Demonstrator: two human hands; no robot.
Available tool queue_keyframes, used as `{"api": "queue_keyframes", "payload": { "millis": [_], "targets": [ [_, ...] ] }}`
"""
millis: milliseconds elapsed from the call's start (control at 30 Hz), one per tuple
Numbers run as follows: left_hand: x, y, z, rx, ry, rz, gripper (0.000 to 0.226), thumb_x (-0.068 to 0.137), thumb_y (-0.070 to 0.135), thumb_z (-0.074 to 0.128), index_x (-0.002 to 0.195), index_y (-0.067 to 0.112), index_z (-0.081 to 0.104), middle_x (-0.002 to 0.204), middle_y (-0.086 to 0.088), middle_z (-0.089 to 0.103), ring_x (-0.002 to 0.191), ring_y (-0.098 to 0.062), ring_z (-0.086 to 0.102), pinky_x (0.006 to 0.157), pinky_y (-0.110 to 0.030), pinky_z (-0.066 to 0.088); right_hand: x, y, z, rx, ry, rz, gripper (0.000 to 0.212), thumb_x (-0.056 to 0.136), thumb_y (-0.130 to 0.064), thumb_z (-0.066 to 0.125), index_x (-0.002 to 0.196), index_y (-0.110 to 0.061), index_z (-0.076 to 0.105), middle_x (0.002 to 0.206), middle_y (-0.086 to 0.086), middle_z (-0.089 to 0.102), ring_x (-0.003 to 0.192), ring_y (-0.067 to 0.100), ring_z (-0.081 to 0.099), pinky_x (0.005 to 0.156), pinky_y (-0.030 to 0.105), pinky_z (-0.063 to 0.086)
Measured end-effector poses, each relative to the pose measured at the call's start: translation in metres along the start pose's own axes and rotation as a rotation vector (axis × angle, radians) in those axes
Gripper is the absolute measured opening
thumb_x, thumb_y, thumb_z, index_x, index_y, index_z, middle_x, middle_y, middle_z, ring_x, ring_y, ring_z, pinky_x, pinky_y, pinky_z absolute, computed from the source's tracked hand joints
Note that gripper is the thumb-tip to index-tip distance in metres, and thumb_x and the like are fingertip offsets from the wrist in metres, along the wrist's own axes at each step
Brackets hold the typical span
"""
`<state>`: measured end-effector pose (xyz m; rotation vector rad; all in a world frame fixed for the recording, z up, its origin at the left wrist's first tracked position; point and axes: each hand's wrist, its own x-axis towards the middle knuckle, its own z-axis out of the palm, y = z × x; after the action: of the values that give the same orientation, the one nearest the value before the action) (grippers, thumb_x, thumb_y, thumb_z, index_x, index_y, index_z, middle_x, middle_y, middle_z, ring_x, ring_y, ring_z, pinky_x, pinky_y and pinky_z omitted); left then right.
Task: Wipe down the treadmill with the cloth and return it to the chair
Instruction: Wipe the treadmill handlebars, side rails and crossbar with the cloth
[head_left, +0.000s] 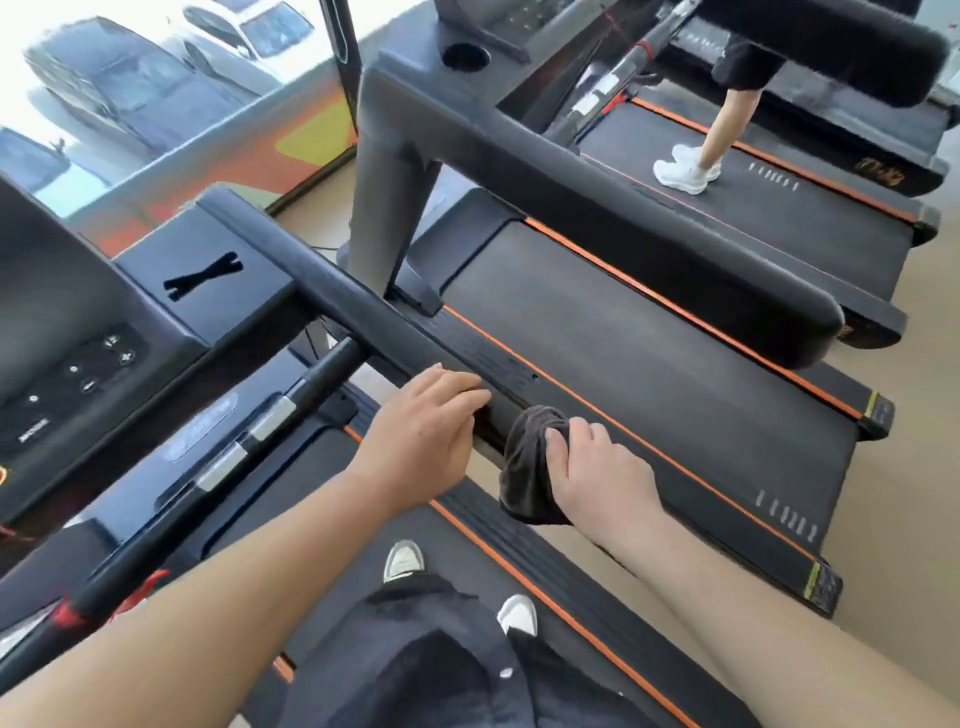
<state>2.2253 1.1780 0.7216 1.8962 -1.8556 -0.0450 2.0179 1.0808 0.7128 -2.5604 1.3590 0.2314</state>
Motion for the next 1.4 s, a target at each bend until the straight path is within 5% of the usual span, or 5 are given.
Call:
{"api": "queue_keyframes", "payload": {
  "millis": [300, 533, 867, 1233, 1400],
  "targets": [
    [-0.001, -0.112, -0.074, 0.123, 0.058, -0.381, 0.021, 0.088, 0.013, 0.056, 0.099, 0.014, 0.074, 0.091, -0.004, 0.067, 0.082, -0.032, 0.059, 0.073, -0.044, 0.052, 0.120, -0.149, -0.011, -0.042, 0.002, -0.098, 0.062, 0.102, -0.059, 0.012, 0.117, -0.011, 0.048, 0.116, 0.012, 0.062, 0.097, 0.035, 0.069, 0.066, 0.041, 0.041],
    [-0.001, -0.172, -0.109, 0.057, -0.021, -0.538, 0.029, 0.093, 0.023, 0.048, 0.108, 0.022, 0.073, 0.095, 0.005, 0.067, 0.090, -0.023, 0.059, 0.077, -0.036, 0.052, 0.204, -0.249, -0.028, 0.118, -0.065, -0.070, 0.061, 0.104, -0.057, 0.011, 0.120, -0.012, 0.049, 0.126, 0.014, 0.062, 0.113, 0.038, 0.063, 0.085, 0.046, 0.046],
    [-0.004, -0.210, -0.118, -0.001, 0.002, -0.534, 0.024, 0.091, 0.021, 0.048, 0.084, 0.017, 0.071, 0.071, 0.004, 0.059, 0.071, -0.025, 0.052, 0.064, -0.041, 0.050, 0.163, -0.209, -0.027, -0.057, -0.103, -0.068, 0.059, 0.094, -0.062, 0.012, 0.114, -0.017, 0.045, 0.116, 0.010, 0.064, 0.104, 0.036, 0.067, 0.081, 0.047, 0.053],
    [-0.030, -0.250, -0.150, 0.078, 0.130, -0.557, 0.029, 0.091, 0.023, 0.045, 0.078, 0.015, 0.070, 0.068, 0.002, 0.058, 0.065, -0.026, 0.050, 0.057, -0.039, 0.047, 0.291, -0.379, -0.039, 0.072, 0.002, -0.134, 0.073, 0.102, -0.063, 0.019, 0.134, -0.004, 0.047, 0.132, 0.019, 0.058, 0.116, 0.041, 0.061, 0.090, 0.047, 0.046],
    [-0.037, -0.260, -0.155, 0.126, 0.081, -0.626, 0.020, 0.089, 0.020, 0.052, 0.087, 0.013, 0.072, 0.081, -0.002, 0.064, 0.072, -0.029, 0.054, 0.062, -0.044, 0.050, 0.322, -0.432, -0.036, 0.045, 0.053, -0.212, 0.082, 0.101, -0.063, 0.017, 0.155, -0.001, 0.020, 0.152, 0.020, 0.040, 0.131, 0.041, 0.048, 0.099, 0.051, 0.043]
  ]
}}
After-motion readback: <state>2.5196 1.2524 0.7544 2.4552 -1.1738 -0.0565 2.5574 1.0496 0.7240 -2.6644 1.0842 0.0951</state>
